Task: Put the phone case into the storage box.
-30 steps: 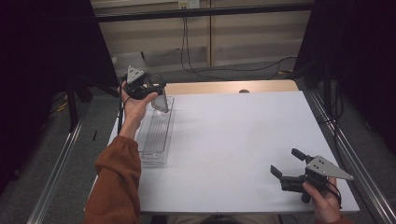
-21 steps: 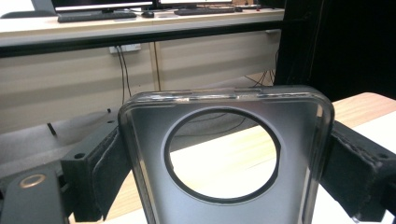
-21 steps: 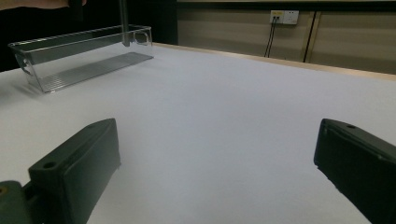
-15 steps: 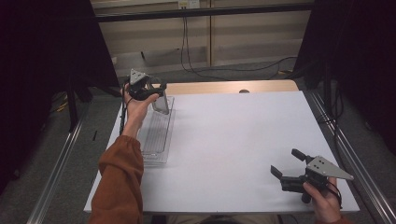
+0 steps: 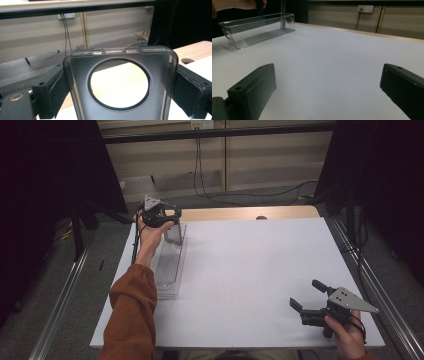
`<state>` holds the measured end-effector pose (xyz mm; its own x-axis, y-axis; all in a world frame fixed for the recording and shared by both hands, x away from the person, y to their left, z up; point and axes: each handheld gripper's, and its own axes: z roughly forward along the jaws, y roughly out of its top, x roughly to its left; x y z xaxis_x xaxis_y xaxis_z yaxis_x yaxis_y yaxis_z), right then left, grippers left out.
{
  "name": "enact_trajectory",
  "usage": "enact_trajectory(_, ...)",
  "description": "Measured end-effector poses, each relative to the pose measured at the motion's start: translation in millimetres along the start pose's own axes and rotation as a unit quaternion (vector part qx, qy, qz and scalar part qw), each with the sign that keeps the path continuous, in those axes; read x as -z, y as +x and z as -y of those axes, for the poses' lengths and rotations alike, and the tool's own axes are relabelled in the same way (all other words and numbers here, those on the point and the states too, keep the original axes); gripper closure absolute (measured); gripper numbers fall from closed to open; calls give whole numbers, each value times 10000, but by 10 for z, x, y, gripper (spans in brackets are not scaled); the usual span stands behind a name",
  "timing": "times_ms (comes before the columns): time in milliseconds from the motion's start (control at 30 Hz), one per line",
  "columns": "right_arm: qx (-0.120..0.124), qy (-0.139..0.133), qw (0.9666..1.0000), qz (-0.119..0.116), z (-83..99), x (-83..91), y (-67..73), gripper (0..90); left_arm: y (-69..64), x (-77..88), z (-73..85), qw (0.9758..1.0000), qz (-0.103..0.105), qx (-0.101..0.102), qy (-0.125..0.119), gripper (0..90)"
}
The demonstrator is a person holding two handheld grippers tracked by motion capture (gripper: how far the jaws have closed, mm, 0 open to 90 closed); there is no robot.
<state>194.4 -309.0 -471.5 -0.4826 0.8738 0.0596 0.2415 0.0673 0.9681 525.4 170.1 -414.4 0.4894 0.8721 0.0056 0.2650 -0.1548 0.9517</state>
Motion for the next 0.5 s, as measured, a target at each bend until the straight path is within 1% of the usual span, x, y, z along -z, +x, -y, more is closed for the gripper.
enact_trajectory(33, -15, -1, 10000, 9, 0, -2, 3, 0, -1, -3, -1, 10000, -21, 3, 12, 103)
enact_trajectory(67, -14, -6, 10000, 6, 0, -5, 5, 0, 0, -12, 0, 10000, 5, 29, 1, 102)
enact_trajectory(100, -28, -8, 10000, 2, 0, -8, 5, 0, -3, -21, -1, 10000, -18, 80, -2, 101)
enact_trajectory(133, -12, -3, 10000, -5, 2, -13, 5, 0, 4, -29, -3, 10000, -32, 86, 6, 99)
enact_trajectory(167, -5, 8, 10000, -23, 3, -12, 3, 0, 4, -39, -6, 9999, -57, 147, -2, 96)
enact_trajectory(200, -15, -7, 10000, -11, 3, -13, 4, 0, 7, -39, -14, 9999, -98, 127, 51, 92)
enact_trajectory(233, -18, -4, 10000, -18, 2, -12, 3, 0, 8, -51, -12, 9999, -45, 164, 16, 92)
enact_trajectory(300, -1, 4, 10000, -29, 3, -7, -4, 1, 11, -66, -15, 9999, -32, 165, 2, 91)
enact_trajectory(333, 2, 9, 10000, -20, 3, -5, -5, 2, 1, -75, -12, 9997, 27, 234, -22, 93)
enact_trajectory(367, -25, -14, 10000, 1, 2, -4, -2, 2, -7, -76, -11, 9997, -5, 223, 24, 97)
enact_trajectory(400, 4, -5, 10000, -22, 2, -1, -3, 2, -15, -93, -6, 9998, 69, 205, -24, 96)
enact_trajectory(433, 13, -9, 10000, -26, 3, -1, -3, 2, -26, -102, -7, 9998, 48, 201, -26, 96)
enact_trajectory(467, -29, -10, 10000, -16, 2, -2, 3, 2, -26, -108, -12, 9998, 44, 174, -15, 98)
enact_trajectory(500, -13, 4, 10000, -36, 3, -3, 4, 2, -28, -114, -17, 9998, 73, 157, -3, 100)
